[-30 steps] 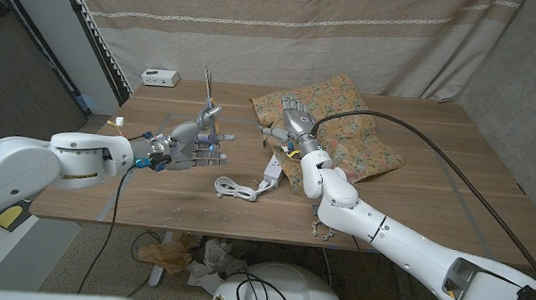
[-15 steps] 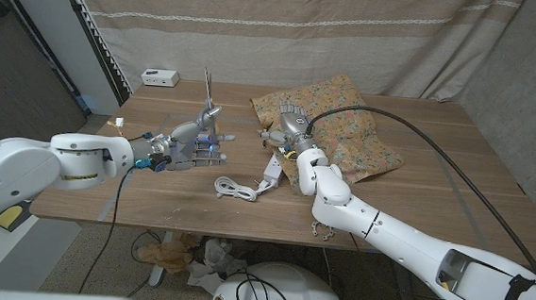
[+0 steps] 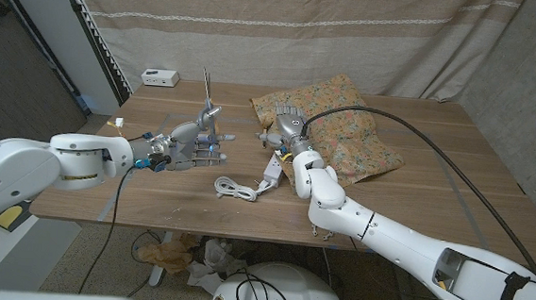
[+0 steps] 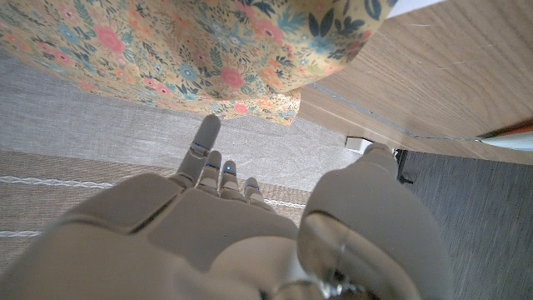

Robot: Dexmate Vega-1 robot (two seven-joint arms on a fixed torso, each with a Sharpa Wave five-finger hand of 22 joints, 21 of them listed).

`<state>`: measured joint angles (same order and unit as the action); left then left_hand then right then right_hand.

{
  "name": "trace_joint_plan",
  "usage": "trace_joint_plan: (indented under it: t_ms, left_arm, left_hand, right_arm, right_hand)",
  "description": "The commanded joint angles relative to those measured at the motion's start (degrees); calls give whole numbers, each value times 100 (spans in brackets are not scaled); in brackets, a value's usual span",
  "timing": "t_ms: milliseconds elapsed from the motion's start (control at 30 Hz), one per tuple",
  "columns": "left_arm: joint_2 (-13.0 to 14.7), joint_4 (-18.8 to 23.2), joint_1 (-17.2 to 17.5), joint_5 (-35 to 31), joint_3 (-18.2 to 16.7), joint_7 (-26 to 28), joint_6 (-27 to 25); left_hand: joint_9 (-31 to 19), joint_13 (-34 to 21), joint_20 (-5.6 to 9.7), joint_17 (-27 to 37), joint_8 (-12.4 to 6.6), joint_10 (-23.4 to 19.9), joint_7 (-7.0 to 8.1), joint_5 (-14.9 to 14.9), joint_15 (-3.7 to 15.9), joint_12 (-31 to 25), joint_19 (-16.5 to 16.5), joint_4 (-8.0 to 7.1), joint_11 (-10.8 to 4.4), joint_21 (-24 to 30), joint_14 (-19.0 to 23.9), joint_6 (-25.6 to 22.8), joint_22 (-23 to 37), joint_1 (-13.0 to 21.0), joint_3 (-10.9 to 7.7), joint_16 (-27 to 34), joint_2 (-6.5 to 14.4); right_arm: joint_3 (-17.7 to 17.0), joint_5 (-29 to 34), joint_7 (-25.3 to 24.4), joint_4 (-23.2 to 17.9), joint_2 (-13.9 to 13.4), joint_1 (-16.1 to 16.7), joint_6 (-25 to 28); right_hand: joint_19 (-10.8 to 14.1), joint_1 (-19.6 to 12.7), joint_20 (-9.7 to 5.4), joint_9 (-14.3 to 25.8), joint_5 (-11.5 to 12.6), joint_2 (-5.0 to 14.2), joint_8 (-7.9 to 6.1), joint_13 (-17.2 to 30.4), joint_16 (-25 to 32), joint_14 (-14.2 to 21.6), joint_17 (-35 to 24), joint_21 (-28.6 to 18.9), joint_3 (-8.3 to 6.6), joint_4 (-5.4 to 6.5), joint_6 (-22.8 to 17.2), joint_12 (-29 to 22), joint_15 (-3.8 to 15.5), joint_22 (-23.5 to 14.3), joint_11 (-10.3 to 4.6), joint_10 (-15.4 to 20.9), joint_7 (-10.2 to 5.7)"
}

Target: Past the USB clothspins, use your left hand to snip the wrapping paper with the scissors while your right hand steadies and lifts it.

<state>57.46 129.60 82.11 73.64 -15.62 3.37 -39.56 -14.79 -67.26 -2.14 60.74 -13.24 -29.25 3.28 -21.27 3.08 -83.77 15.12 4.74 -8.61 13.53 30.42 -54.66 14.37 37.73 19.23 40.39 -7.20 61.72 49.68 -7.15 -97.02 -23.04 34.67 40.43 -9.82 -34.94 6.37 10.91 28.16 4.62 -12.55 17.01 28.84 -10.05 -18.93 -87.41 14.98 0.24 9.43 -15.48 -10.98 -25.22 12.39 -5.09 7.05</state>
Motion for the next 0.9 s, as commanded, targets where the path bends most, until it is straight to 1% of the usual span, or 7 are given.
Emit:
trace_joint_plan:
  t_ms: [33,167,233,433,467,533,900]
  left_arm:
    - [-20,-6,27,-3,12,-12,31]
    - [-20,-8,39,5,-7,-32,31]
    - [-24,-9,40,8,-10,-30,32]
    - [-57,-15,38,0,7,-30,71]
    - [-35,-34,14,-11,34,-72,74]
    - [-36,-53,-2,-21,63,-107,99]
    - [-19,-36,44,-32,4,-74,73]
  left_hand:
    - [-3,-34,13,-1,-6,-372,-198,-45,710,-22,10,-38,-328,-24,64,-244,18,53,10,35,-16]
    - [0,-38,19,20,-3,-368,-202,-46,719,-14,11,-42,-328,-24,51,-247,18,53,11,44,-17]
    - [0,4,20,3,-2,-330,-198,-48,716,33,13,-45,-329,-23,51,-248,18,53,10,34,-13]
    - [0,15,19,-19,4,-388,-192,-52,717,46,9,-49,-331,-25,57,-246,18,65,9,25,-9]
    - [-1,24,16,-27,4,-381,-193,-53,714,57,8,-49,-331,-25,63,-244,18,66,8,23,-8]
    - [7,15,18,-28,9,-390,-200,-54,714,53,9,-49,-331,-25,64,-246,17,72,6,23,-5]
    - [39,3,16,-47,2,-484,-223,-66,724,73,5,-59,-330,-26,96,-345,17,101,7,27,6]
  right_arm:
    - [164,215,-25,268,166,-73,156]
    - [175,206,-31,335,187,-112,133]
    - [183,157,102,333,175,-160,102]
    - [243,156,177,439,203,-234,69]
    - [212,73,180,443,201,-233,-7]
    - [265,117,209,481,214,-268,7]
    - [394,174,237,752,316,-410,26]
  right_hand:
    - [-1883,-74,49,20,13,28,-53,3,25,-142,-38,-64,-9,-33,-24,-29,-51,-67,18,-47,491]
    - [-1889,-86,48,21,10,42,-56,-1,29,-137,-57,-92,-18,-41,-61,-31,-53,-108,18,-55,491]
    - [-1889,-87,39,22,8,43,-57,-3,35,-128,-70,-108,-18,-44,-83,-36,-41,-132,17,-48,493]
    - [-1902,-112,30,23,5,32,-55,-4,42,-126,-101,-138,-20,-68,-111,-56,-23,-189,15,-19,494]
    - [-1895,-157,25,25,12,72,-56,-4,49,-118,-120,-156,-50,-88,-128,-66,-14,-222,15,-7,489]
    - [-1882,-402,-1,33,13,219,-51,-11,59,-132,-206,-208,-194,-214,-177,-86,-19,-378,17,-12,492]
    - [-1856,-734,-11,38,-66,388,-25,-27,77,-137,-320,-229,-406,-392,-215,-98,-21,-589,18,-37,490]
